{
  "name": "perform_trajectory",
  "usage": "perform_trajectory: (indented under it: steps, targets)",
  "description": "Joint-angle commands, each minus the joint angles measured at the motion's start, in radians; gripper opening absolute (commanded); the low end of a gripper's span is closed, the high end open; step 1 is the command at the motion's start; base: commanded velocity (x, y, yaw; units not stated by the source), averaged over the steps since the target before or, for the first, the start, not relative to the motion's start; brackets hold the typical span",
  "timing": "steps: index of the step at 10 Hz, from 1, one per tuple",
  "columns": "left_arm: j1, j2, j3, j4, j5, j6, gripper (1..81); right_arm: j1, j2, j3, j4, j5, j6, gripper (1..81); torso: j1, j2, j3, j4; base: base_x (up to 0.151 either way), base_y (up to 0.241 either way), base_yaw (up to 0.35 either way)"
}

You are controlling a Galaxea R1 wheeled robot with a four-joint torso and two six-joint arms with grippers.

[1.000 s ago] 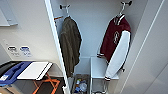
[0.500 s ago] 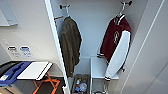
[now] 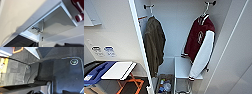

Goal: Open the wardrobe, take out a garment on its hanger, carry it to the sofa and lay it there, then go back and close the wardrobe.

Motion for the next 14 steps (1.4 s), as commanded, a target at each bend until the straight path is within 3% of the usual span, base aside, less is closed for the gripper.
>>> perform_trajectory:
  steps: [1,3,6,8,10,12,14]
  targets:
    - [-0.108,0.02,-0.021,-0.264,-0.187,0.004,81.1,0.045,-0.037,0.079,-0.013,-0.067,0.003,81.1,0.0,0.0,0.0,0.0,0.0,0.0,0.0]
    - [-0.102,0.018,-0.089,-0.406,-0.245,0.001,81.1,0.048,-0.062,0.12,-0.013,-0.077,0.002,81.1,0.0,0.0,0.0,0.0,0.0,0.0,0.0]
    - [-0.046,-0.04,-0.092,-0.525,-0.318,-0.005,81.1,0.047,-0.068,0.12,-0.013,-0.085,0.002,81.1,0.0,0.0,0.0,0.0,0.0,0.0,0.0]
    - [0.022,-0.107,-0.098,-0.549,-0.327,-0.014,81.1,0.048,-0.068,0.114,-0.01,-0.083,0.002,81.1,0.0,0.0,0.0,0.0,0.0,0.0,0.0]
    - [0.092,-0.166,-0.086,-0.503,-0.322,-0.008,81.1,0.061,-0.068,0.105,-0.012,-0.083,0.0,81.1,0.0,0.0,0.0,0.0,0.0,0.0,0.0]
    - [0.172,-0.197,-0.081,-0.088,-0.222,0.034,81.1,0.105,-0.071,0.111,-0.046,-0.123,-0.013,81.1,0.0,0.0,0.0,0.0,0.0,0.0,0.0]
    - [0.223,-0.217,-0.084,0.229,-0.052,0.037,81.1,0.177,-0.066,0.127,-0.134,-0.256,-0.012,81.1,0.0,0.0,0.0,0.0,0.0,0.0,0.0]
